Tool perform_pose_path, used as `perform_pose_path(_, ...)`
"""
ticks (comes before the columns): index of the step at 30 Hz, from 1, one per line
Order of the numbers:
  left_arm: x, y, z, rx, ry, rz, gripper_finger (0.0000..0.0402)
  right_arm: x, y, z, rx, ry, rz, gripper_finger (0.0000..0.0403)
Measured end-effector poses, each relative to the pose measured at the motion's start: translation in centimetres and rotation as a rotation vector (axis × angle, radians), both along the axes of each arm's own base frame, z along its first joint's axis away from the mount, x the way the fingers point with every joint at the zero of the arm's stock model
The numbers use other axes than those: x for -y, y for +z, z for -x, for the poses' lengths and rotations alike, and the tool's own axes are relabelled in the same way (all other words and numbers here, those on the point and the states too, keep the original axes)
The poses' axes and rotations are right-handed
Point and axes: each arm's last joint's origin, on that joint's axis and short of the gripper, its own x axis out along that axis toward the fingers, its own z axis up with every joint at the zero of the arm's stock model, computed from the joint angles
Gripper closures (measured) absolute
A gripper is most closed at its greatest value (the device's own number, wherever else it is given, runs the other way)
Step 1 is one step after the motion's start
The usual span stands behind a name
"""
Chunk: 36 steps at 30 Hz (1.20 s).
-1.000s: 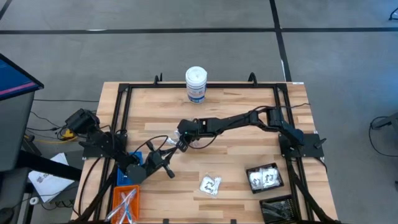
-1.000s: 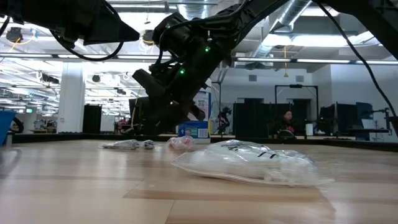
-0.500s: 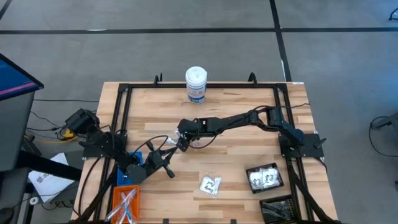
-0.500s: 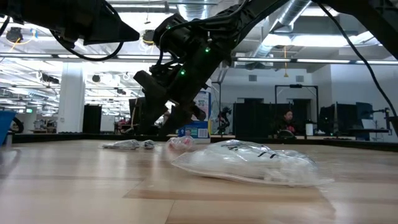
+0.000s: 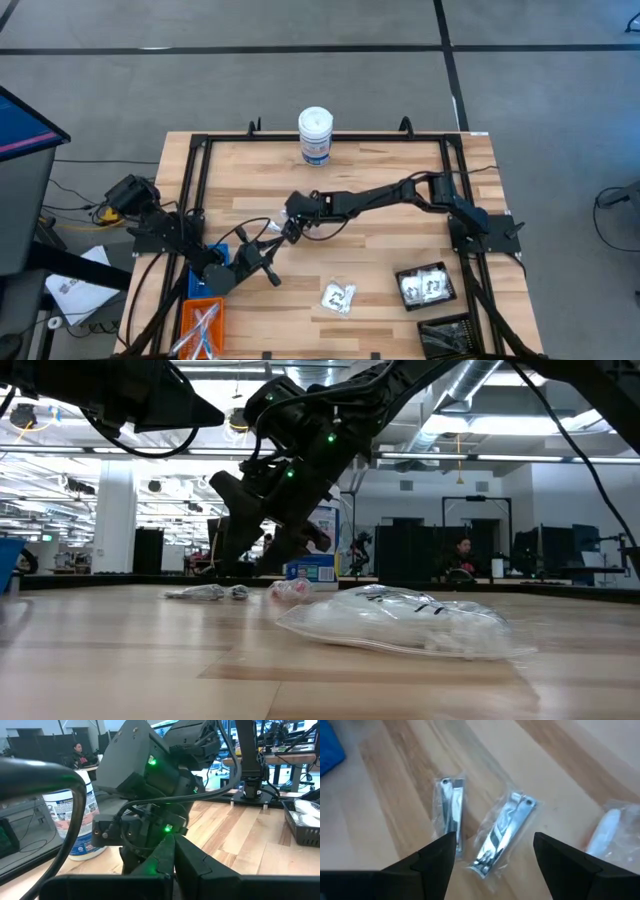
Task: Pick & Place Travel size toiletries
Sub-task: Put the silver nail clipper into the blue bin
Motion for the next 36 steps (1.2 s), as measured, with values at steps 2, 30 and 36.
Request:
perform_pose_path(2,0.0,0.0,0.0,-0.001,0.000,-0.001,0.0401,-0.1,0.0,0.0,0.003,0.002,0.001,0.0143)
perform_pose_path(30,-0.3,-0.1,-0.5,-0.002,-0.067,0.017,0.0401,0.7,-2.4,-2.2,-0.087,-0.006,0.009,0.0143)
perform_pose_path(36,-0.3,-0.1,-0.5,-0.004,-0.068,0.015,0.0401,0.6,-2.3,-2.3,-0.116,-0.003,0.028,0.0143)
